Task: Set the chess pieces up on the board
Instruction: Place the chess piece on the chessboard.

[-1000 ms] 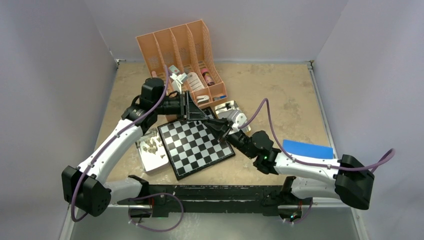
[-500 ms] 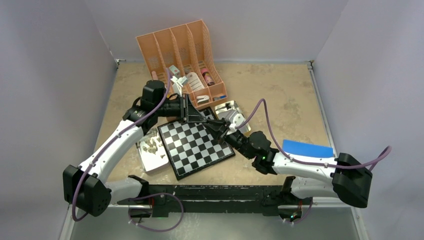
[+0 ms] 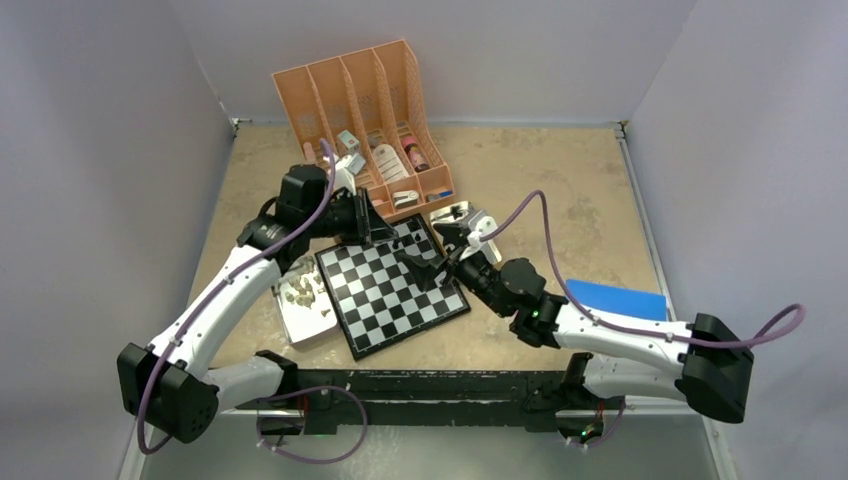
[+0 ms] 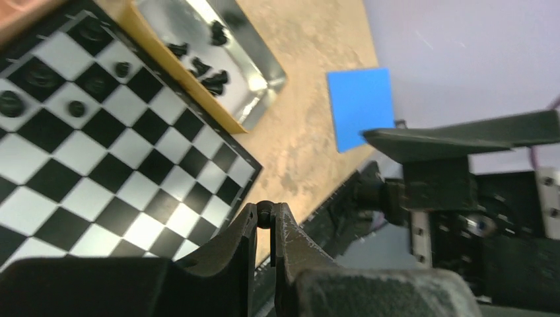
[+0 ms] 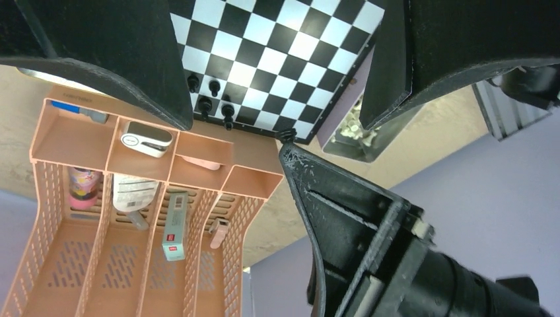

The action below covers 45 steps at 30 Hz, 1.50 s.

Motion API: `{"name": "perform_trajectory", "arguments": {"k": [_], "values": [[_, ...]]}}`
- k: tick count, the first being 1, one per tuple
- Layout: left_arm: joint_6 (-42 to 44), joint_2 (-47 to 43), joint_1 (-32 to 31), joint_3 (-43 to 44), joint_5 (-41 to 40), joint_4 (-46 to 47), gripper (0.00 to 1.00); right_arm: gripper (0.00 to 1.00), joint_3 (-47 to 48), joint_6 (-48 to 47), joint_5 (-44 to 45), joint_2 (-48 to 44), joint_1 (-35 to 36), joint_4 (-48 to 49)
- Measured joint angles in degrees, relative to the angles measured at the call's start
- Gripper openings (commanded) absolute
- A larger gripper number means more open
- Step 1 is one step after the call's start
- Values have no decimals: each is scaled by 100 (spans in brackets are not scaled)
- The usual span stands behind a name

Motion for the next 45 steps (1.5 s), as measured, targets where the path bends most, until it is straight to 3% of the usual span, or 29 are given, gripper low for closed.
{"name": "perform_trajectory", "arguments": {"k": [9,13,20,31,45], "values": [[179,-28,-634,70,-2365,-409,0,99,190,841,713,-1051,0,-1215],[175,407,-1141,96,-3300,-398,0,99,190,1134,1043,-1246,0,-1650],[136,1102,-1351,-343,-4398,74,0,99,142,1384,1357,-1401,0,-2013],[127,1687,-1362,-758,-5147,778,0,99,68,1440,1458,-1416,0,-2055],[332,2186,-1362,-885,-5407,1421,0,99,59,1445,1471,-1327,0,-2055]]}}
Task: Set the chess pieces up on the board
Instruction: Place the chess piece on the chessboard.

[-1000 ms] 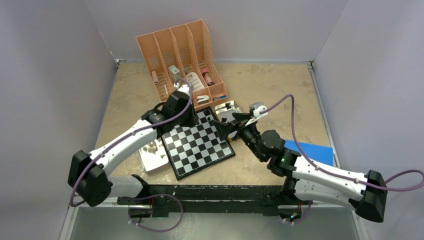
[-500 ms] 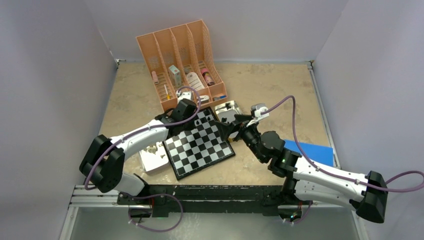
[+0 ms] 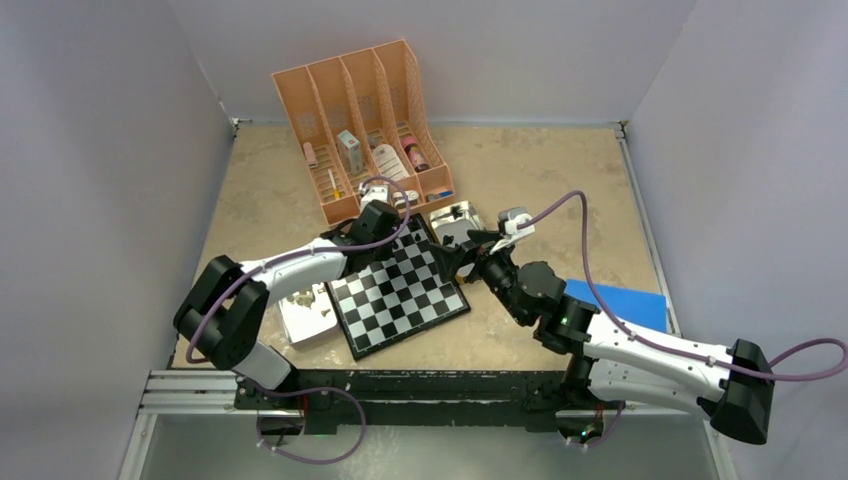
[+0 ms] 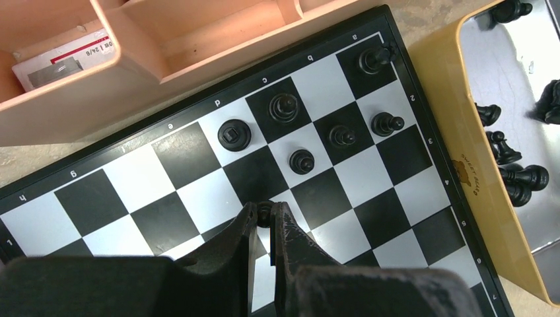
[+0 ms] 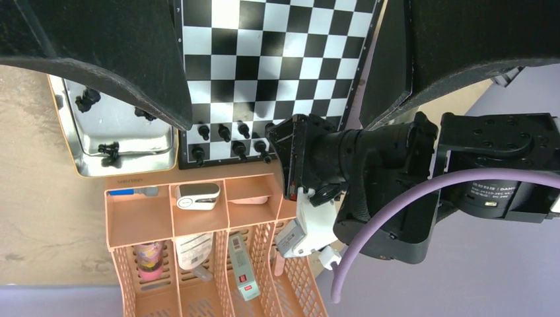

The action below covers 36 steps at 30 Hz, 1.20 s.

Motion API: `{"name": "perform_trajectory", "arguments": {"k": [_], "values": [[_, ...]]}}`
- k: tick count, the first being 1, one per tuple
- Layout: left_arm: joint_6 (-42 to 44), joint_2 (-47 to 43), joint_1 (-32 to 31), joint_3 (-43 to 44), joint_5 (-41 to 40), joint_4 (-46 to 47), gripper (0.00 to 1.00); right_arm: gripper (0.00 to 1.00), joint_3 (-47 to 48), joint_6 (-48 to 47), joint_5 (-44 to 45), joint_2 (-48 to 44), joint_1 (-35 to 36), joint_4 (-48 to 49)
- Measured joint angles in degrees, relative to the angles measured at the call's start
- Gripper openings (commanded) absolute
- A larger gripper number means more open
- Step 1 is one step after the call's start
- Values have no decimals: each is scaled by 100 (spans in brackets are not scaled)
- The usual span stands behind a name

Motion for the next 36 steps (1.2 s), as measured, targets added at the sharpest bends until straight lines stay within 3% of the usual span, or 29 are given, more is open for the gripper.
{"name": "perform_trajectory", "arguments": {"k": [17,36], "values": [[166,380,0,0,-181,243,0,99,-4,-2,90,136,0,0],[247,588,0,15,-378,522,7,99,-52,-4,144,136,0,-2]]}}
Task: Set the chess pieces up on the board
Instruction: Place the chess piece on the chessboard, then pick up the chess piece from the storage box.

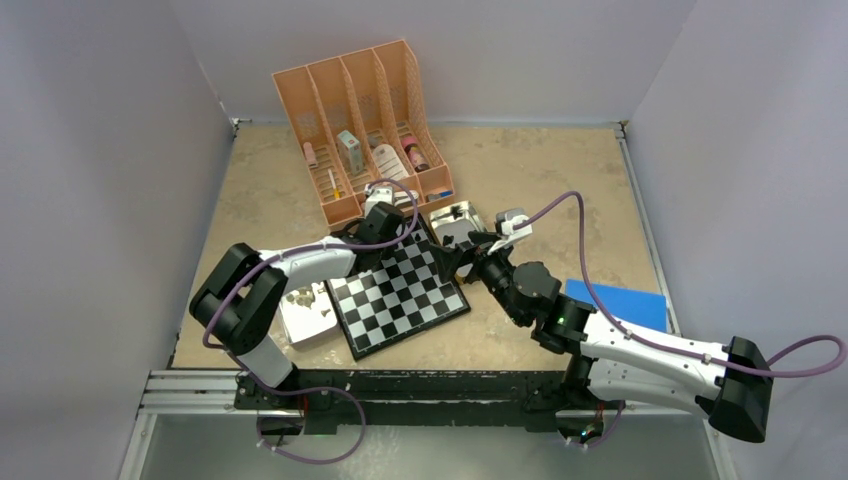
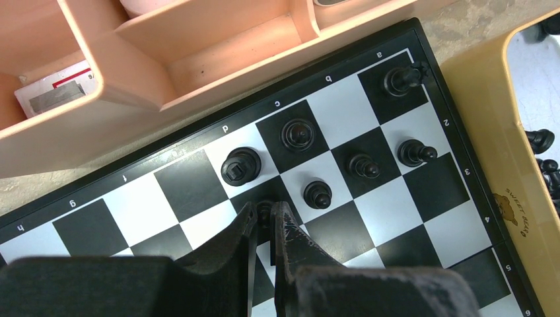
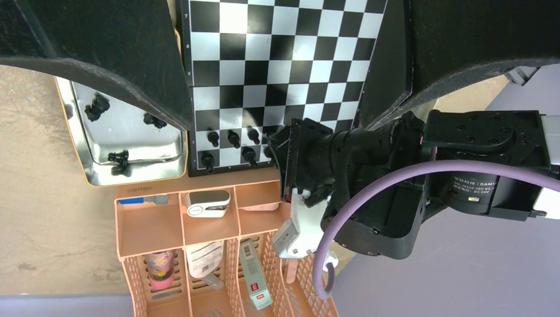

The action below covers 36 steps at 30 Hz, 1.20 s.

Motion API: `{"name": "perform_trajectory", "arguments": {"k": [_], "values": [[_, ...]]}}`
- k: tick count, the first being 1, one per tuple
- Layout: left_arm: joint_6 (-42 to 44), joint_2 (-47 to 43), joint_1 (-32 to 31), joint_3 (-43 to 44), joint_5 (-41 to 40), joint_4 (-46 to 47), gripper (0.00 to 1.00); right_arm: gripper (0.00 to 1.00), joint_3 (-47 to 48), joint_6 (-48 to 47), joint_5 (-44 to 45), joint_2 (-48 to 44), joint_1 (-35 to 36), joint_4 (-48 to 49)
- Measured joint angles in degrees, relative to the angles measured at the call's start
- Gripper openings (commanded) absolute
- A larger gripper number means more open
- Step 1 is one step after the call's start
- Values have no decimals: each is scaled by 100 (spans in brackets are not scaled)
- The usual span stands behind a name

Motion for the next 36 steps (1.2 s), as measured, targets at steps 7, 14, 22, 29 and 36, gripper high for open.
{"name": "perform_trajectory", "arguments": {"k": [7,14,22,29,36], "values": [[-2,0,-4,4,-24,-13,14,99,-17,0,4,-9,0,2],[-7,0,-15,68,-13,-310,22,99,-17,0,-2,31,0,2],[-2,2,-66,203,7,-503,27,99,-17,0,-4,79,0,2],[-9,0,-81,247,122,-588,29,99,-17,2,-7,109,0,2],[-179,-608,-81,238,498,-748,36,99,-7,57,-11,262,0,-15]]}}
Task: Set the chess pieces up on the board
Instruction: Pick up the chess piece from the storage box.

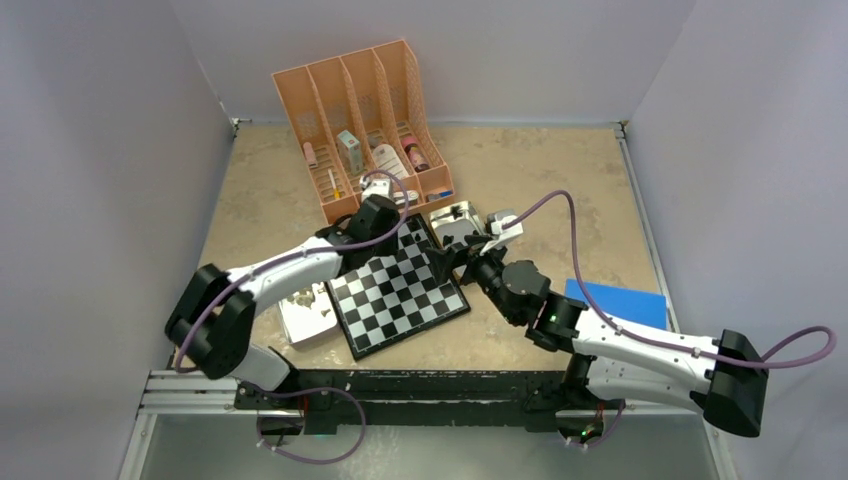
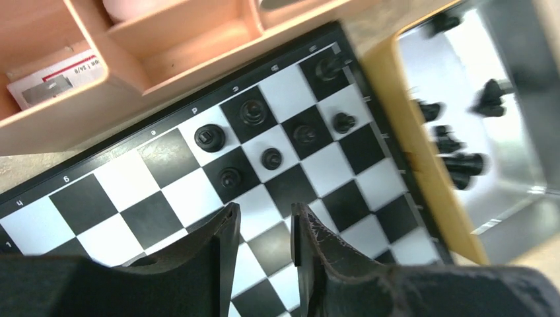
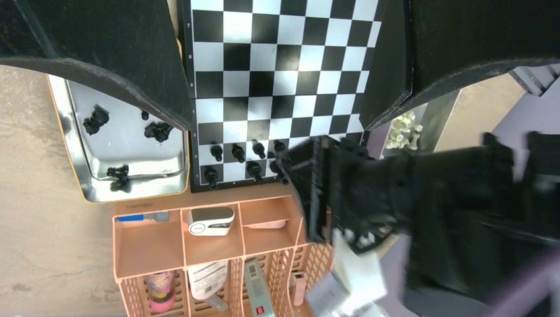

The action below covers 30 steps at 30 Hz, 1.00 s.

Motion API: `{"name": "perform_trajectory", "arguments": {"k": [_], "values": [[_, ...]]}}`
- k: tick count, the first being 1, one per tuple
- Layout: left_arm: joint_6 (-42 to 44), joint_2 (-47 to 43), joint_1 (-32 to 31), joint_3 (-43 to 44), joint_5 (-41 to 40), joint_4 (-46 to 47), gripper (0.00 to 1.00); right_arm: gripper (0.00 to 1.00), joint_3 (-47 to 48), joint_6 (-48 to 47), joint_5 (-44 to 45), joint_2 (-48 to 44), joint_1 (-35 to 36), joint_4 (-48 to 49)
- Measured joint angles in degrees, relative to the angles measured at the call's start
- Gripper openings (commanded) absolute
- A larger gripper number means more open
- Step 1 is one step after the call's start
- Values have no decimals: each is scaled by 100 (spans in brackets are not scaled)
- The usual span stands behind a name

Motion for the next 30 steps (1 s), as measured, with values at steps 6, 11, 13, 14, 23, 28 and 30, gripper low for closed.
{"name": "perform_trajectory", "arguments": {"k": [6,11,13,14,23,28,30], "values": [[-173,-1193,0,-24,243,-140,46,99,155,256,120,188,0,-195],[-192,-2164,0,-37,365,-474,54,99,623,645,459,592,-57,-616],[-125,-2529,0,-37,444,-636,57,98,813,782,520,811,-125,-763],[-83,-2708,0,-33,492,-728,58,95,894,848,525,925,-186,-828],[271,-3541,0,114,901,-1853,64,48,1158,1141,103,1836,-1346,-1248],[533,-3971,0,50,966,-2114,64,42,1193,1429,57,2236,-1762,-1401],[634,-4129,0,-42,970,-2138,64,38,1248,1550,-9,2461,-1902,-1401]]}}
